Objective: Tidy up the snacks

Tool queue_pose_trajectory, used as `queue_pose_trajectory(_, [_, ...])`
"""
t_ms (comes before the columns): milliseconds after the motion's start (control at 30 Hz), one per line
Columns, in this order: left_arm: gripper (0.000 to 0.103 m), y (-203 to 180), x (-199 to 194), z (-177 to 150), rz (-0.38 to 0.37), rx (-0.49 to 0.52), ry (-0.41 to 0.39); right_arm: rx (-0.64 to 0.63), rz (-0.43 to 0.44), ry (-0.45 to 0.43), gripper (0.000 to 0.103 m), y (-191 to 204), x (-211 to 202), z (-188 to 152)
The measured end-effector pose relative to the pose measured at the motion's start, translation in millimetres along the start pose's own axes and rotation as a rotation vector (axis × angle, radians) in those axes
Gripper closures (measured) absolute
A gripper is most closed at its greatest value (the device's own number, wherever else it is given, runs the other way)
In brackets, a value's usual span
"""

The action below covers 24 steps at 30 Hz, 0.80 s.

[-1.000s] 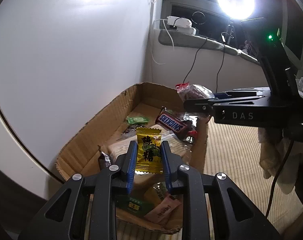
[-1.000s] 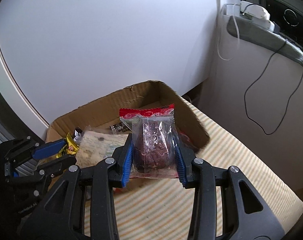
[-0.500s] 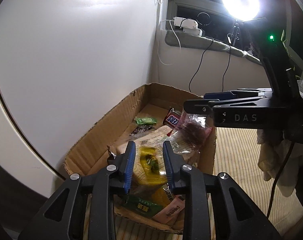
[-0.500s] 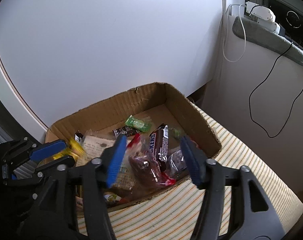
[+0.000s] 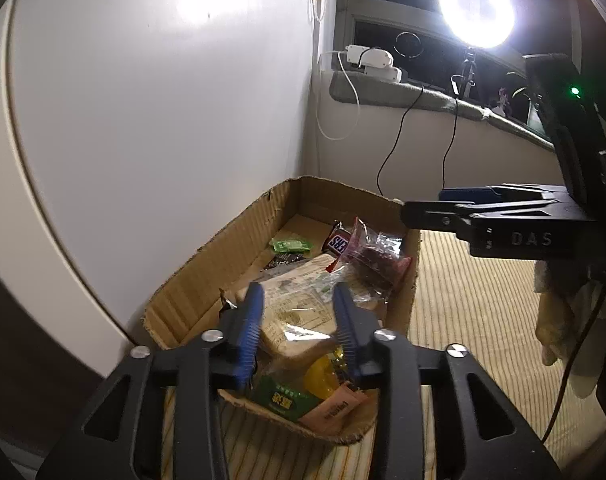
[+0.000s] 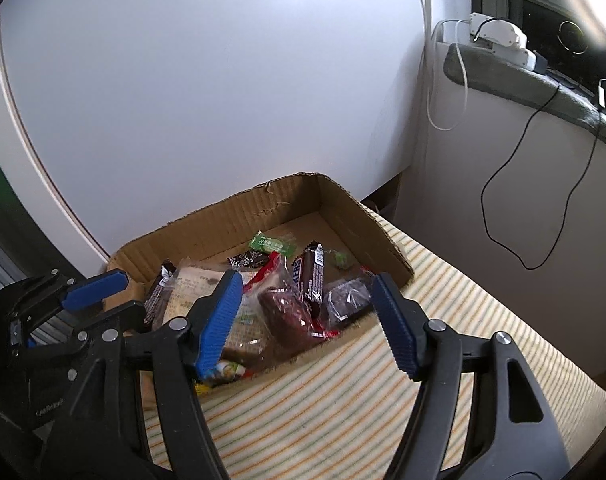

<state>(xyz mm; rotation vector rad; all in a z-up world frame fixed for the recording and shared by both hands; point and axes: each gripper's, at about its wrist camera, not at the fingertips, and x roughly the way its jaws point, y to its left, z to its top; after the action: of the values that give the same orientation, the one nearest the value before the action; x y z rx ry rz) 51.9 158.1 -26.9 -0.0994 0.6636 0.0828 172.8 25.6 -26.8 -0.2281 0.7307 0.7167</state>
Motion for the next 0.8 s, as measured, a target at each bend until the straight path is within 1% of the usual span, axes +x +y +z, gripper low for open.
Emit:
queue_pose_trajectory(100, [0.063, -3.4, -10.4, -2.5, 0.007, 0.001, -0.011, 0.002, -0.006, -0.017, 0.033, -0.5, -14.8, -6.1])
queue_pose_trajectory(167, [0.059, -5.9, -18.2, -4.7, 0.013, -0.004, -0.02, 0.003, -0.01, -0.032, 0.033, -0.4, -25.5, -11.5])
queue_pose_trajectory(233, [0.048, -7.8, -26.0, -7.7, 0.017, -0.011, -0.03, 0.005, -0.015, -0.043, 0.033, -0.2, -34.4, -17.4])
queue_pose_trajectory(300, [0.046, -9.6, -33.0, -11.1, 0.023, -0.016, -0.036, 0.009, -0.027, -0.055, 0.033, -0.5, -45.0, -25.6])
queue_pose_trajectory(333, [0.045, -10.7, -36.2, -12.6, 0.024, -0.019, -0.038, 0.011, -0.029, -0.059, 0.029, -0.9, -48.3, -28.7])
queue_pose_trajectory(367, [0.043, -11.7, -39.1, -13.8, 0.024, -0.019, -0.039, 0.016, -0.032, -0.064, 0.022, -1.8, -52.9, -33.0])
queue_pose_trajectory(400, [0.039, -13.4, -42.3, -15.5, 0.026, -0.017, -0.041, 0.022, -0.039, -0.07, 0.018, -2.8, -57.6, -37.7])
queue_pose_trajectory(433, [0.035, -14.9, -44.2, -17.0, 0.029, -0.014, -0.042, 0.031, -0.047, -0.08, 0.016, -4.6, -63.0, -42.8])
queue_pose_trajectory(500, [0.03, -17.9, -47.8, -20.4, 0.039, -0.012, -0.042, 0.049, -0.054, -0.084, 0.012, -8.4, -69.2, -50.3])
queue_pose_trajectory(600, [0.029, -20.2, -50.5, -23.8, 0.047, -0.016, -0.036, 0.095, -0.06, -0.083, 0.008, -18.1, -76.9, -62.2])
queue_pose_trajectory(733, [0.028, -24.5, -54.8, -27.4, 0.074, -0.006, -0.039, 0.119, -0.082, -0.07, 0.007, -26.1, -83.0, -74.9])
queue_pose_trajectory(800, [0.028, -25.9, -57.3, -28.6, 0.074, -0.004, -0.041, 0.124, -0.098, -0.068, 0.007, -28.0, -86.0, -80.6])
